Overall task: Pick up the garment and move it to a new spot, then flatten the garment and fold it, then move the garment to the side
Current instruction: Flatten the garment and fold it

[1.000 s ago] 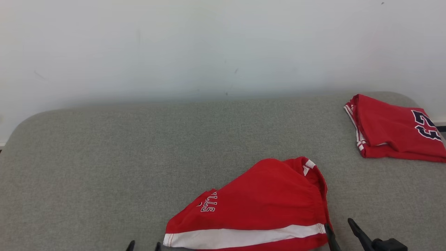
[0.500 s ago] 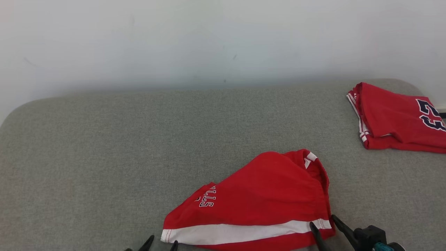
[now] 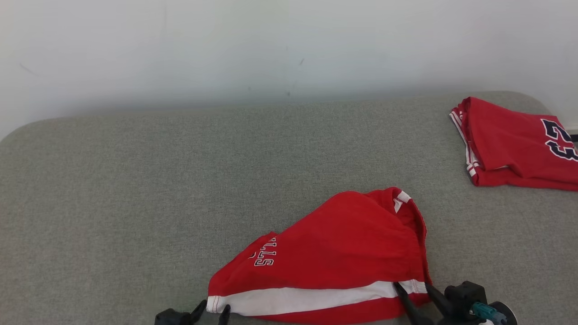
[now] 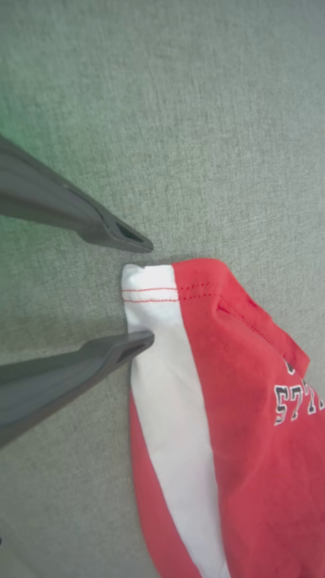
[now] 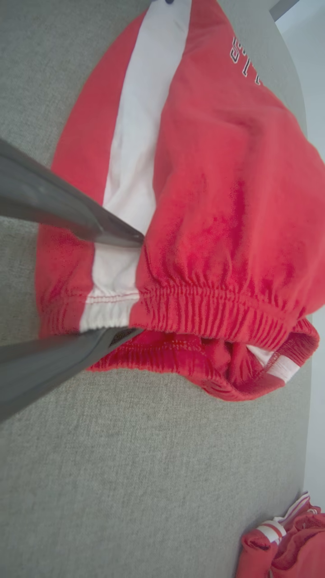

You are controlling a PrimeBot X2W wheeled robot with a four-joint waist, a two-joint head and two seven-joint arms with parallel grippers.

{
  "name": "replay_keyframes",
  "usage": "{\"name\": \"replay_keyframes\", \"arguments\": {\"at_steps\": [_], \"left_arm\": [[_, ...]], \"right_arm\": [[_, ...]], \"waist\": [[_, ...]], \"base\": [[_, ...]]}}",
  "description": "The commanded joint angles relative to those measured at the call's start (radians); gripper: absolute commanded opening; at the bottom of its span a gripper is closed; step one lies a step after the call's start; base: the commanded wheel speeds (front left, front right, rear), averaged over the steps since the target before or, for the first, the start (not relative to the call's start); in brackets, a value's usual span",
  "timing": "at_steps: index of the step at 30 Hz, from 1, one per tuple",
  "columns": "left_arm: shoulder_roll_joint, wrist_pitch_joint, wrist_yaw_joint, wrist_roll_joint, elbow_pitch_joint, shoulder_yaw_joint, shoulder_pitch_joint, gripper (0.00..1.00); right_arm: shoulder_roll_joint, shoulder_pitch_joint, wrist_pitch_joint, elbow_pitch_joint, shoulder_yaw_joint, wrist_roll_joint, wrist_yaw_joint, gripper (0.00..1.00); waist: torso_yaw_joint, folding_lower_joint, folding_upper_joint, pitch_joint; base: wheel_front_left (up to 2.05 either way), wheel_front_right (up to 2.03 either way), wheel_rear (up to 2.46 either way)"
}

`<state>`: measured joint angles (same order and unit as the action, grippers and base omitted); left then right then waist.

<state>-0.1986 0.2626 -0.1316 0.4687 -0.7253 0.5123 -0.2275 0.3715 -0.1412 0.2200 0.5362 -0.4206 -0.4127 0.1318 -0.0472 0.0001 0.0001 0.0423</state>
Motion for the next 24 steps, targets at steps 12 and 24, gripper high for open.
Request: {"name": "replay_keyframes", "arguments": {"at_steps": [12, 24], "left_arm": [[-0.011, 0.003, 0.002, 0.004, 0.08, -0.041, 0.032, 0.0], [-0.118, -0.023, 0.002, -0.001, 0.236, -0.025, -0.198, 0.0]], "right_arm": [[0.027, -0.014, 0.031, -0.058, -0.042, -0.029, -0.003, 0.0], [0.07, -0.234, -0.017, -0.203, -0.056, -0.089, -0.003, 0.0]], "waist": [[0.016, -0.0001, -0.0001, -0.044], [0.02, -0.0001, -0.0001, -0.038]], "base": [[0.0, 0.0, 0.0], [0.0, 0.0, 0.0]]}}
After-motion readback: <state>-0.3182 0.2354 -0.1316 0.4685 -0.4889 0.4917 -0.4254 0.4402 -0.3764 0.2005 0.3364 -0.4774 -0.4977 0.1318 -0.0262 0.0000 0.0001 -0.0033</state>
